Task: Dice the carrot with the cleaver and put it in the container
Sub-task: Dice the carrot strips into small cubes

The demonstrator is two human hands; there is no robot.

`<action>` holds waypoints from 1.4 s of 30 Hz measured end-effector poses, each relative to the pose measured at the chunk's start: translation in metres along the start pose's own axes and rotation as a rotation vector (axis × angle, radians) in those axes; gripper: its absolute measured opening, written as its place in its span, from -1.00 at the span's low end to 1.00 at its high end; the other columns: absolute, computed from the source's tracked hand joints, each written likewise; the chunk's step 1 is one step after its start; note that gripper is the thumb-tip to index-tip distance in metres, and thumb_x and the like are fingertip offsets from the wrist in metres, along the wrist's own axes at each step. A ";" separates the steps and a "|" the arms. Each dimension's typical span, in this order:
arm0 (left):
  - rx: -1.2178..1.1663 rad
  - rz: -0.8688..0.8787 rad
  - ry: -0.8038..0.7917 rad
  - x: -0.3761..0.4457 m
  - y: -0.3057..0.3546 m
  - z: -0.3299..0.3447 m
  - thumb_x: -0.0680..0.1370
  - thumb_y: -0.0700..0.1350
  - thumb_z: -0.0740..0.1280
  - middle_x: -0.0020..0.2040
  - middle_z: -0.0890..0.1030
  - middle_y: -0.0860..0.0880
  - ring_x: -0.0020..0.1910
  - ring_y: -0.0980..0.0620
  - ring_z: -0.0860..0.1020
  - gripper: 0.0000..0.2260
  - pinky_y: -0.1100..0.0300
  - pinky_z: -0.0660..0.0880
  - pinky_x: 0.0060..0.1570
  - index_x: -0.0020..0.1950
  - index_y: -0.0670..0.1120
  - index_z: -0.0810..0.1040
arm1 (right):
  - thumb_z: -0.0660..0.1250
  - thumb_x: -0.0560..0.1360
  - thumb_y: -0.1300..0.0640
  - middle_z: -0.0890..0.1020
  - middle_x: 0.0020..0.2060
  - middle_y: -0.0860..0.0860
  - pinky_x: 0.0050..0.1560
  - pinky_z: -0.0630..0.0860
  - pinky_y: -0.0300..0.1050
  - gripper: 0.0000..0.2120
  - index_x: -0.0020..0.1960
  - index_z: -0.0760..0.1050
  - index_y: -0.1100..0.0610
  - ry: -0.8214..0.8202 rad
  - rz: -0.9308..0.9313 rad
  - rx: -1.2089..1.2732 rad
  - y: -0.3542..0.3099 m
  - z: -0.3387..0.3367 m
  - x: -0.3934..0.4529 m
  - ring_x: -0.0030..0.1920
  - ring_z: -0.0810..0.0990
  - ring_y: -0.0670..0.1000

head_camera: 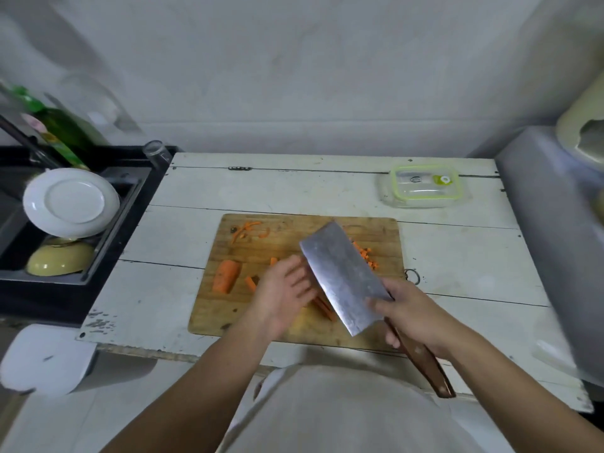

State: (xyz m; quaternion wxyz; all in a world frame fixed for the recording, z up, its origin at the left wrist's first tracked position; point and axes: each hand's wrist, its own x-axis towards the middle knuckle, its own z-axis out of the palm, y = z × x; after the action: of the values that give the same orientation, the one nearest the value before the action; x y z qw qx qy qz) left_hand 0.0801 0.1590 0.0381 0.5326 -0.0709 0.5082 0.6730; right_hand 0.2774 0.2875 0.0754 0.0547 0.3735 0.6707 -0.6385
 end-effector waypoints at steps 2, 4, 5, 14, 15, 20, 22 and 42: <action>-0.085 -0.123 -0.227 -0.004 0.004 0.009 0.63 -0.08 0.27 0.28 0.63 -0.19 0.25 -0.17 0.60 -0.72 -0.12 0.52 0.28 0.29 -0.16 0.55 | 0.26 0.63 0.18 0.47 -0.48 0.15 -0.48 0.34 -0.20 -0.90 0.07 0.51 0.19 -0.028 -0.015 0.076 -0.008 -0.004 0.000 -0.53 0.41 0.08; -0.014 -0.112 -0.247 -0.002 0.003 0.013 0.65 -0.17 0.25 0.23 0.65 -0.19 0.22 -0.15 0.63 -0.76 -0.09 0.55 0.27 0.28 -0.19 0.55 | 0.26 0.64 0.18 0.47 -0.51 0.13 -0.50 0.32 -0.22 -0.90 0.04 0.50 0.21 -0.018 -0.007 0.095 -0.012 -0.005 -0.001 -0.54 0.40 0.06; 0.095 -0.061 -0.195 0.002 0.002 0.013 0.67 -0.20 0.25 0.20 0.68 -0.17 0.19 -0.13 0.66 -0.77 -0.07 0.57 0.26 0.30 -0.21 0.55 | 0.25 0.64 0.19 0.47 -0.53 0.10 -0.52 0.32 -0.23 -0.90 0.04 0.49 0.22 0.008 -0.001 0.115 -0.012 -0.007 -0.001 -0.56 0.40 0.05; 2.066 0.764 -0.510 0.039 -0.004 -0.021 0.59 0.12 0.38 0.24 0.53 0.10 0.31 0.08 0.36 -0.67 0.10 0.32 0.36 0.34 0.11 0.60 | 0.26 0.62 0.21 0.51 -0.37 0.22 -0.41 0.31 -0.07 -0.91 0.06 0.53 0.18 0.288 0.015 0.207 0.022 -0.027 -0.005 -0.50 0.41 0.12; 2.073 0.778 -0.526 0.040 -0.007 -0.020 0.60 0.12 0.37 0.20 0.54 0.08 0.28 0.06 0.38 -0.70 0.07 0.35 0.34 0.30 0.09 0.62 | 0.26 0.62 0.21 0.51 -0.33 0.23 -0.43 0.32 -0.08 -0.90 0.07 0.53 0.17 0.294 0.015 0.206 0.024 -0.027 -0.007 -0.49 0.42 0.13; 2.136 0.800 -0.366 0.037 -0.021 -0.030 0.67 0.04 0.27 0.09 0.56 -0.02 0.19 -0.05 0.49 -0.77 0.02 0.46 0.20 0.19 -0.04 0.64 | 0.24 0.62 0.21 0.49 -0.39 0.18 -0.43 0.34 -0.07 -0.89 0.07 0.49 0.24 0.312 0.029 0.195 0.023 -0.019 -0.014 -0.48 0.42 0.13; 2.072 0.801 -0.117 0.035 -0.021 -0.041 0.67 -0.06 0.28 0.12 0.58 -0.06 0.19 -0.08 0.52 -0.81 0.03 0.48 0.19 0.19 -0.08 0.61 | 0.23 0.60 0.22 0.46 -0.46 0.18 -0.39 0.33 -0.07 -0.90 0.03 0.45 0.26 0.324 0.041 0.147 0.020 -0.014 -0.015 -0.49 0.42 0.12; 1.745 0.770 0.174 0.028 -0.035 -0.057 0.62 -0.17 0.32 0.16 0.56 0.01 0.19 -0.02 0.51 -0.77 0.12 0.39 0.22 0.24 0.00 0.62 | 0.13 0.60 0.10 0.62 0.00 0.12 -0.15 0.49 0.02 -0.75 0.27 0.38 -0.02 0.280 -0.008 -0.941 0.016 0.071 0.030 0.00 0.61 0.23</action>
State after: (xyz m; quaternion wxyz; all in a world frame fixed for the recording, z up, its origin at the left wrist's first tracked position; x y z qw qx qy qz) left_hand 0.0702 0.1303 -0.0275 0.1005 0.4731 0.8569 0.1785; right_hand 0.2368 0.2349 0.0333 0.1243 0.3878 0.8888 -0.2103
